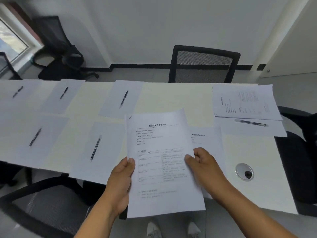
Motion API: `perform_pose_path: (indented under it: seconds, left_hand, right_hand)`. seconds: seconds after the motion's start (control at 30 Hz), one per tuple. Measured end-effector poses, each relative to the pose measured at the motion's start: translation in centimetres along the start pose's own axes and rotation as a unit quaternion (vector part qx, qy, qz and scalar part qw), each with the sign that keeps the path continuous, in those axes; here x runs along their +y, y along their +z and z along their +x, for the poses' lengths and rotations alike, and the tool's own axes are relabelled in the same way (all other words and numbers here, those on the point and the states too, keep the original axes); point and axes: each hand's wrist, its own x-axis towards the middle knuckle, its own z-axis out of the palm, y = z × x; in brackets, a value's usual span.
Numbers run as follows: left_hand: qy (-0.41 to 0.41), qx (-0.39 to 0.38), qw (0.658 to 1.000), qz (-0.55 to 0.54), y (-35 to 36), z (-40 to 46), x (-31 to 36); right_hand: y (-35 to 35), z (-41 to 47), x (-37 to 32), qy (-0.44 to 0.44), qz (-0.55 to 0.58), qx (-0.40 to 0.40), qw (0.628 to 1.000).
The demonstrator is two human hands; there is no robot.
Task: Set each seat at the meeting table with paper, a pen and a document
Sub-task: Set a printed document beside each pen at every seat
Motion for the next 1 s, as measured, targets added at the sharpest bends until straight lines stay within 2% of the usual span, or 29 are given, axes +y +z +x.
perform_pose_path:
  seconds: [0.27,0.57,0.6,0.73,1.0]
  left_hand:
    - [0.036,0.038,0.998,-0.043,-2.1,-4.8,0.4]
    - [0.053,0.079,0.99,-0.105,-8.7,-7.7,-1.1]
    - [0.059,0.085,0.988,-0.115,-12.1,-8.3,-1.5]
    - [0.065,0.087,0.988,-0.114,-15.2,-8.5,-1.7]
    - [0.075,0.071,0.989,-0.107,-27.8,-8.6,-0.8]
  right_hand:
    - [1.3,-1.8,-3.2,-0.015,0.006,-0.039,0.999]
    - [7.0,-4.5,-5.4,-0.028,-0.034,-0.09,0.995]
    - [10.0,-5.4,-6.2,-0.043,-0.053,-0.106,0.992]
    - [12.8,-6.4,-6.9,-0.049,-0.054,-0.123,0.99]
    - [24.6,-10.9,-8.6,-0.034,-0.043,-0.103,0.993]
